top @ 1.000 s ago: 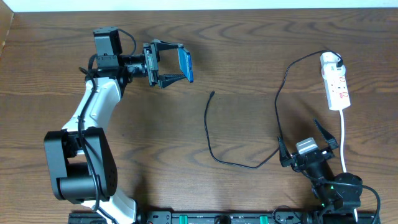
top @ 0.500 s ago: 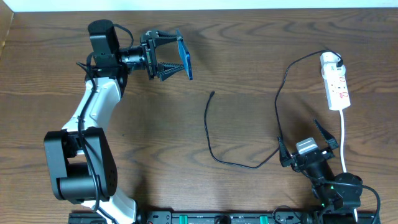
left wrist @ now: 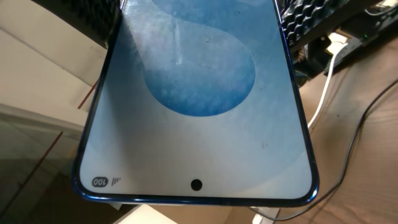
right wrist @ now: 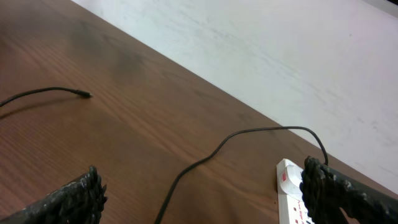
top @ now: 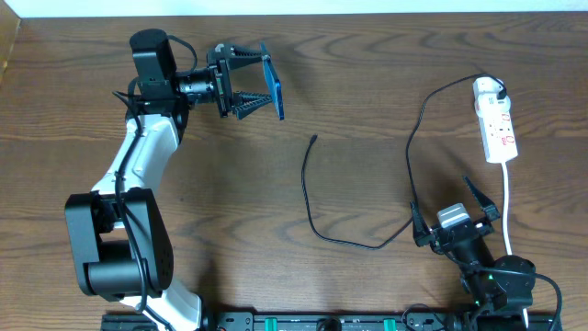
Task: Plug charger to phone and switch on socket
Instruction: 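Hold the phone upright in the left gripper above the table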
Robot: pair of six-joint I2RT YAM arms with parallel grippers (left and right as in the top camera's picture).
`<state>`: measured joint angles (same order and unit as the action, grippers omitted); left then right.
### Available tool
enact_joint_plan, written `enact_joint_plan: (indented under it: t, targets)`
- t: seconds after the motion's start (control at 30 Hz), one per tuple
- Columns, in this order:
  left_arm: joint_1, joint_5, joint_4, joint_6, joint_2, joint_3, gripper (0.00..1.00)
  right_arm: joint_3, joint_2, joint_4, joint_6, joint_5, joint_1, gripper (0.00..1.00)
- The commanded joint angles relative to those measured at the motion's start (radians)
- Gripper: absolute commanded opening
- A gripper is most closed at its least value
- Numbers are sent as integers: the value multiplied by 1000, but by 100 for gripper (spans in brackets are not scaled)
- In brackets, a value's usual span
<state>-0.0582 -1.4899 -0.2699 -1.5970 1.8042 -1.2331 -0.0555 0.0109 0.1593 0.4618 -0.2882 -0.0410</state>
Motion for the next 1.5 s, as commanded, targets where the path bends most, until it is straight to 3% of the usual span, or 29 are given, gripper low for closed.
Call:
enact_joint_plan:
  t: [0.0, 1.13, 1.47]
  targets:
    - [-9, -18, -9, 73, -18, -23, 68, 5, -5, -1, 3, -2, -6, 99]
    - [-9, -17, -1, 99, 111, -14, 68, 5, -5, -1, 3, -2, -6, 99]
    - [-9, -52, -2, -65, 111, -14, 67, 5, -5, -1, 3, -2, -6, 99]
